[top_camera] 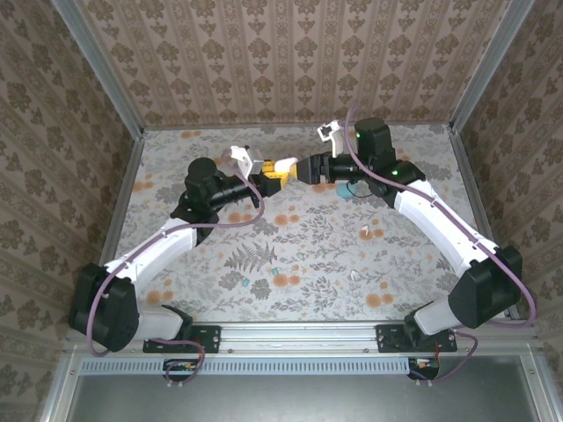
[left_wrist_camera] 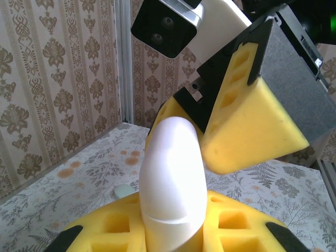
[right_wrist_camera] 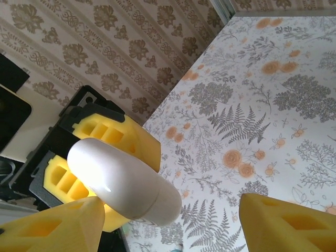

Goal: Insert the wireless bluetooth earbuds into the charging case

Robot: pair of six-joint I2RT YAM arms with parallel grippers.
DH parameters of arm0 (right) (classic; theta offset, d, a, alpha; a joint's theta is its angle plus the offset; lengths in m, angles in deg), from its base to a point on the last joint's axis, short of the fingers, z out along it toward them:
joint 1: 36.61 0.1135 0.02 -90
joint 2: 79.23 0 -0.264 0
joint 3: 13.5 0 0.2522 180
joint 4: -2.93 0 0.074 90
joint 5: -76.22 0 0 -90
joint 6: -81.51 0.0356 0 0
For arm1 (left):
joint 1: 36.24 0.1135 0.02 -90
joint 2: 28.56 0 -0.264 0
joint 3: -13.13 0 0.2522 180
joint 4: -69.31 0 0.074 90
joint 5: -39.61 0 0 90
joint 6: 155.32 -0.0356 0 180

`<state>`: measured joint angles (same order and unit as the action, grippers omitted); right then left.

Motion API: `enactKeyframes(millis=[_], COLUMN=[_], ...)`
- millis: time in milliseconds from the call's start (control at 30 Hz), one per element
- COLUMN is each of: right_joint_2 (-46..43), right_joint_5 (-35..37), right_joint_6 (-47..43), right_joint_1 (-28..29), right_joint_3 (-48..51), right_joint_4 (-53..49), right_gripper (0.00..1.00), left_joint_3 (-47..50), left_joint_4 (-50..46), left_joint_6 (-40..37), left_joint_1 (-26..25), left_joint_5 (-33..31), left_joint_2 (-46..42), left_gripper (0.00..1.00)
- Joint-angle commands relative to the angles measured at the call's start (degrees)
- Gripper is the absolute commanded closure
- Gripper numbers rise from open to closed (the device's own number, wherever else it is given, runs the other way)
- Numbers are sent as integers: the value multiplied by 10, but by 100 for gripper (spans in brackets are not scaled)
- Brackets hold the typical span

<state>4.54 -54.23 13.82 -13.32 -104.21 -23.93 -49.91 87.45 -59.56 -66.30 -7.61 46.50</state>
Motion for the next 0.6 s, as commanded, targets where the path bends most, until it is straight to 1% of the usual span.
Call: enactKeyframes(millis=[0,100,233,367,433,467,500,567], right_joint_2=[13,20,26,13,-8,-29,-46,-94], right_joint_5=[4,-4,9,5,17,44,73,143], right_joint_6=[55,82,87,98,100,105,110,123], right_joint_1=[-10,-18,-20,-21,-27,-34,-41,-59], right_joint_3=[-27,-35,-46,-49,-46,-39,-31,-3], right_joint_4=[18,23,12,17,18,13,9,1], right_gripper=[30,30,30,27,20,8,1,0], left_joint_3=[-22,-19,-19,-12,-5,1,6,14], left_joint_4=[-13,-16,-17,-19,-21,-20,-19,-17], left_joint_6=[-7,-12,-13,-15,-20,-23,-25,-29], left_joint_1=[-4,-4,-4,-4,-3,-3,-3,-3], left_joint_5=[44,43,37,3,-23,-38,-52,-70], left_joint_2=[-2,-6,-8,-11,-15,-19,-23,-30], left_gripper=[82,82,82,81,81,81,81,81])
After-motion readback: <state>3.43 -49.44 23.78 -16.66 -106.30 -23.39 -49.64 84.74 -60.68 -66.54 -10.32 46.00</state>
